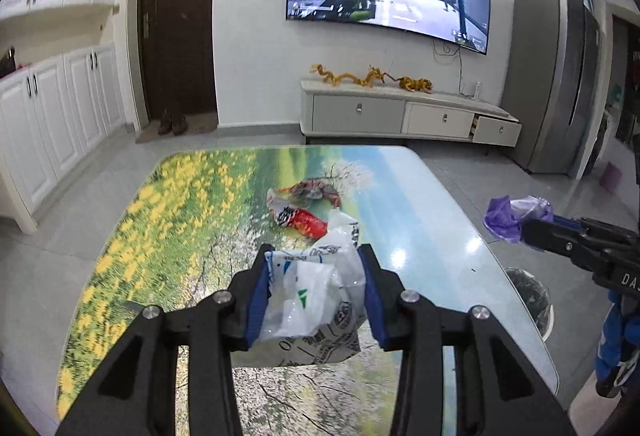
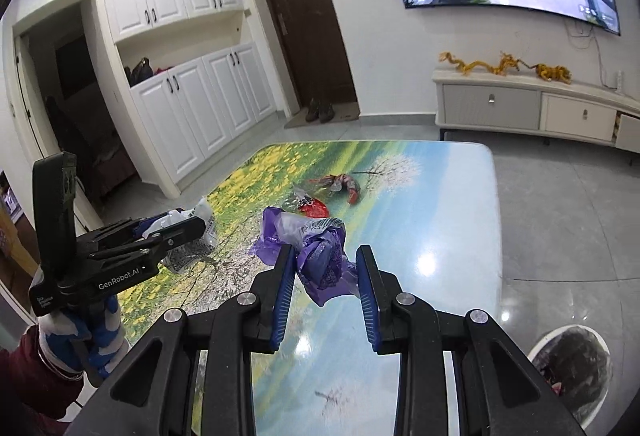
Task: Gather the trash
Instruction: 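Carry white bag and purple bag to the bin and release both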
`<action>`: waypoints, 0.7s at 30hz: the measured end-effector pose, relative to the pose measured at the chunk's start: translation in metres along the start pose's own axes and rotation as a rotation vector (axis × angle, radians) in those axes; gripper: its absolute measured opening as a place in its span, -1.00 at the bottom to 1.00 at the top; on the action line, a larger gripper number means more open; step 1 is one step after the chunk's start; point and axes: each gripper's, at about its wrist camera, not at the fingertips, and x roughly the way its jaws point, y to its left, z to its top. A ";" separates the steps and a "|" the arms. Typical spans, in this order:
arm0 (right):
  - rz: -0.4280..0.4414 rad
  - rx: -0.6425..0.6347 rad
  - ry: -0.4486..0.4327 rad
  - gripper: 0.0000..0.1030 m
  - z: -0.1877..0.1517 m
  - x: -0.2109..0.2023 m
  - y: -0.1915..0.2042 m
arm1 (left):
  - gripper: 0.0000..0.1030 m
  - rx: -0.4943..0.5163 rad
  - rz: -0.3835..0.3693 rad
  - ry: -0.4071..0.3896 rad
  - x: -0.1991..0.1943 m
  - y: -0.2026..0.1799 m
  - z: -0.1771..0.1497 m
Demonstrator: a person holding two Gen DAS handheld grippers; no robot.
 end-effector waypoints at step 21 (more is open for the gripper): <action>-0.202 0.188 -0.161 -0.41 -0.042 -0.106 -0.106 | -0.23 0.266 -0.095 -0.067 -0.004 -0.160 0.031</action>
